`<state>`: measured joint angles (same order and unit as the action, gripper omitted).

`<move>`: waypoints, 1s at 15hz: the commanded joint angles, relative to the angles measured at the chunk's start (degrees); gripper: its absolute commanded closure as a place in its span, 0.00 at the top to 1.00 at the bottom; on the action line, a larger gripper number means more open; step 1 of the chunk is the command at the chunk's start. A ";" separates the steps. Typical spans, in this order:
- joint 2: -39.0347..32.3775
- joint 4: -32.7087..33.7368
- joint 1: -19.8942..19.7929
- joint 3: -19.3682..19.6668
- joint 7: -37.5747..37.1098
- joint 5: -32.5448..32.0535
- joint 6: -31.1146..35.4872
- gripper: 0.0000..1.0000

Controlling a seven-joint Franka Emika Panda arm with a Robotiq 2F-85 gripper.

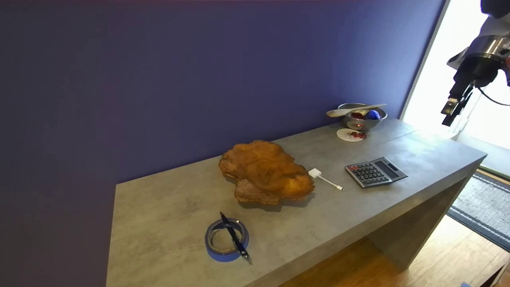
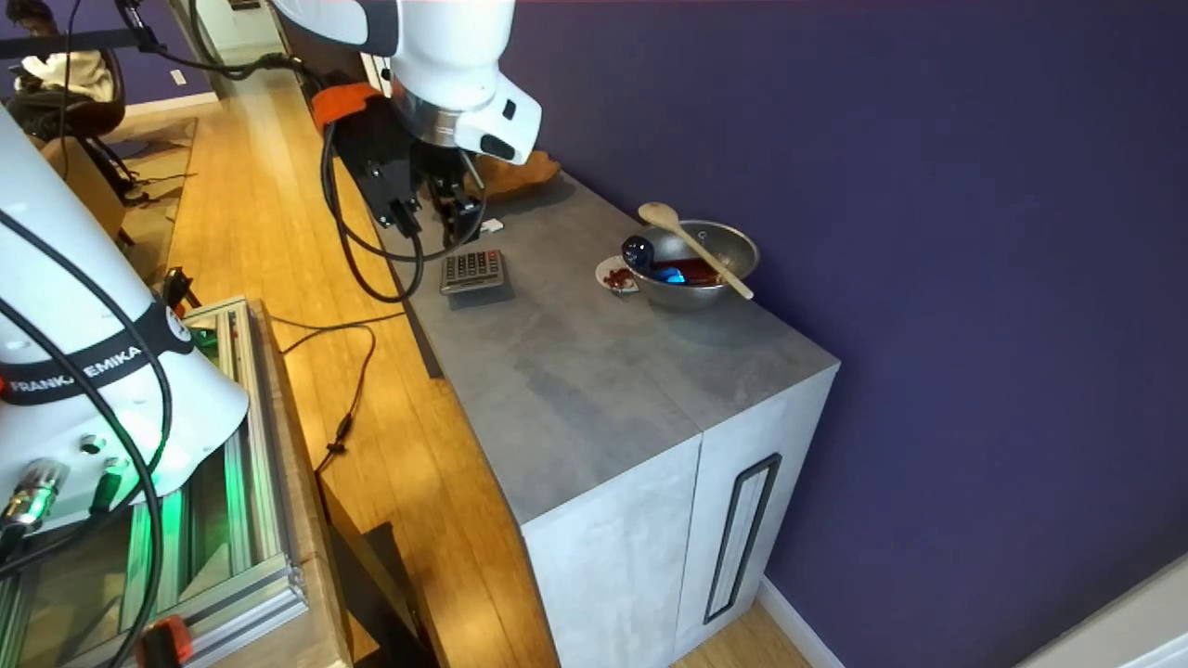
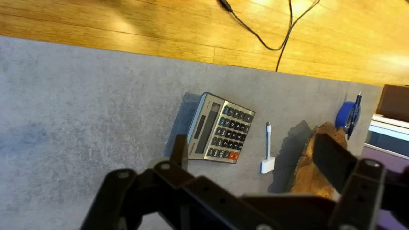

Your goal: Put the calculator on the tray

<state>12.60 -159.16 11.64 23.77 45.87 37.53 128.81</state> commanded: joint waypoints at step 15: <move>-38.25 16.03 -12.70 -15.87 26.04 29.03 -7.59 1.00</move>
<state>-18.60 -148.25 1.95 11.71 73.21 64.22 120.23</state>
